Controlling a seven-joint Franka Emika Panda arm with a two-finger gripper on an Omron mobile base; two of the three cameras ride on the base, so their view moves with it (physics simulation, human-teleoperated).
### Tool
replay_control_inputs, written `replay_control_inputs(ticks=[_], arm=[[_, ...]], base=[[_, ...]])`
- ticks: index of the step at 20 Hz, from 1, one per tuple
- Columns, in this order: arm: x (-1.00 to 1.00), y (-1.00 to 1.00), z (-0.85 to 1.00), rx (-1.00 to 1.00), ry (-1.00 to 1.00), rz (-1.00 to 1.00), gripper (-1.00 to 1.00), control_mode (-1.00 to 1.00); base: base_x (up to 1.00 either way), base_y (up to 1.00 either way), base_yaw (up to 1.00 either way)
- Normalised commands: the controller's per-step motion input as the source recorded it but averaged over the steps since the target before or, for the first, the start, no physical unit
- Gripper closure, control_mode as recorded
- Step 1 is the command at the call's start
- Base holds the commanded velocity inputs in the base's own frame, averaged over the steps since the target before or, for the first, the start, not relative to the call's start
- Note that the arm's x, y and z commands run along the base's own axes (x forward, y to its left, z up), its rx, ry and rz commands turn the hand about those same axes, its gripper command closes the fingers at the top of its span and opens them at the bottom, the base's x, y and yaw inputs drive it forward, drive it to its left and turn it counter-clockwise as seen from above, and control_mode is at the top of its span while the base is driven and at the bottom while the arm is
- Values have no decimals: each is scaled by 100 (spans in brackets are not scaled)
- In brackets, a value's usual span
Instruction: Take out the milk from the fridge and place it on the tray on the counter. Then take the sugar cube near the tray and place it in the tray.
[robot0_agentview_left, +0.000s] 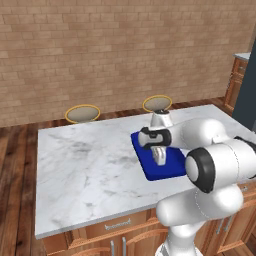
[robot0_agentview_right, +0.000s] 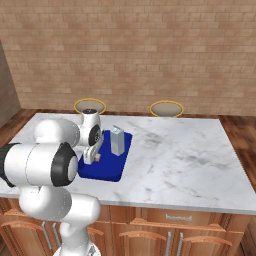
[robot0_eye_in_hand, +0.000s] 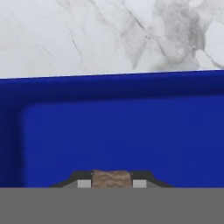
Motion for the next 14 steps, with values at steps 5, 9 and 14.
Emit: replay_control_inputs(ticks=[5,9,14], arm=[[13,0,-26,-1,1,0,100,-100],[7,0,-26,0,0,0,100,-100],[8,0,-30,0,3,0,100,-100]], base=[[0,0,0],[0,0,0],[0,0,0]])
